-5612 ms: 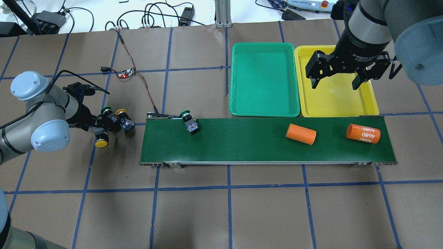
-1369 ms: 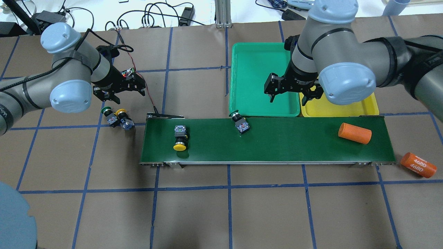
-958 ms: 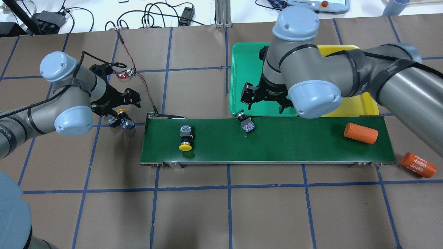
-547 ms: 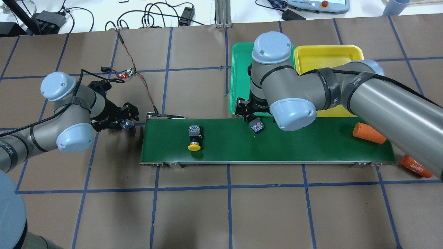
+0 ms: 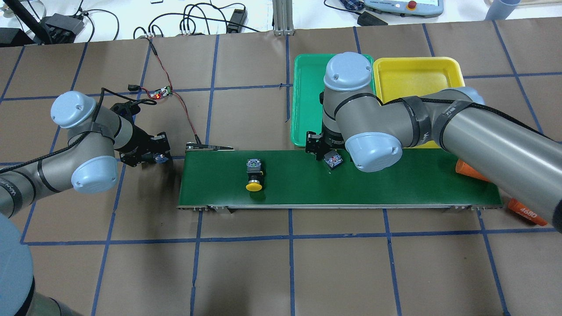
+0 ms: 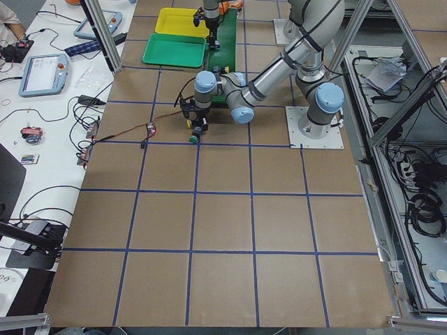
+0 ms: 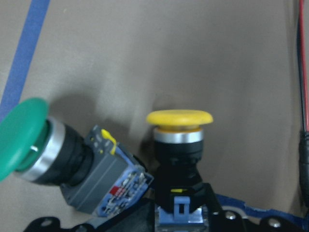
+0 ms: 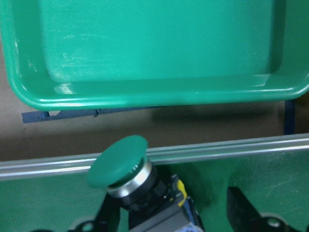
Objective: Sort buttons by color to trays
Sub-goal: 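Drop the green button in the green tray while left carries yellow button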
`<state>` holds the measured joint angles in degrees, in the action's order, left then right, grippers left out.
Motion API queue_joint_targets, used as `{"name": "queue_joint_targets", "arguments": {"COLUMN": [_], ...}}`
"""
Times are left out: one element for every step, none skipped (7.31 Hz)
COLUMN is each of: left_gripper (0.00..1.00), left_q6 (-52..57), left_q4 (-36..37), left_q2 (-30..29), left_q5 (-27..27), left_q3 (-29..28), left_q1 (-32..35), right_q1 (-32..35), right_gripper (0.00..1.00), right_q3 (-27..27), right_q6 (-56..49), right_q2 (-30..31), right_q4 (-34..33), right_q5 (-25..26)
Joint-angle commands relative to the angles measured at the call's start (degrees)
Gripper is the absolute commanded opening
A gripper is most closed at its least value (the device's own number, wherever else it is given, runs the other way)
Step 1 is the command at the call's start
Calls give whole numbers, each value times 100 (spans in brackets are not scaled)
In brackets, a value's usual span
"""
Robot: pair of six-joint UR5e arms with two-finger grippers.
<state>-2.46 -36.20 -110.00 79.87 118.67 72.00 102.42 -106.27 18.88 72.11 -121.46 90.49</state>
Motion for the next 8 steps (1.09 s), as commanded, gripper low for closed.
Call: {"name": "queue_joint_targets", "arguments": {"left_gripper": [34,32,32,33,32,32,31,31], "left_q6": [-9,0,0,0,0,0,0,0], "left_q4": [-36,-80,-289,-709,-1270,-1649,-1784,-1820], "left_q2": [39,214,424,801,1187,1557,1821,1963], "left_q5": [2,11,11,-354,-697,-1014,-1034,-1017], "left_q3": [-116,-133,-142,-108,-55,-2,-11,94], "left_q1": [16,34,95,130,148,244,567,1031], "right_q1": [-73,-99,-125,-160,-283,-440,-477,-503], "right_gripper": [0,0,0,0,0,0,0,0], "right_q3": [36,45,106,385,831,1132,1335,1563], "right_q6": [-25,-25,-16,-16,-25,-25,-25,-25], "right_q2": [31,31,75,110,23,-247,-572,-906], "right_q4": [8,-1,-18,-18,-27,-44,-114,-280], "right_q5": [-23,-23,-6,55,134,135,118,126]}}
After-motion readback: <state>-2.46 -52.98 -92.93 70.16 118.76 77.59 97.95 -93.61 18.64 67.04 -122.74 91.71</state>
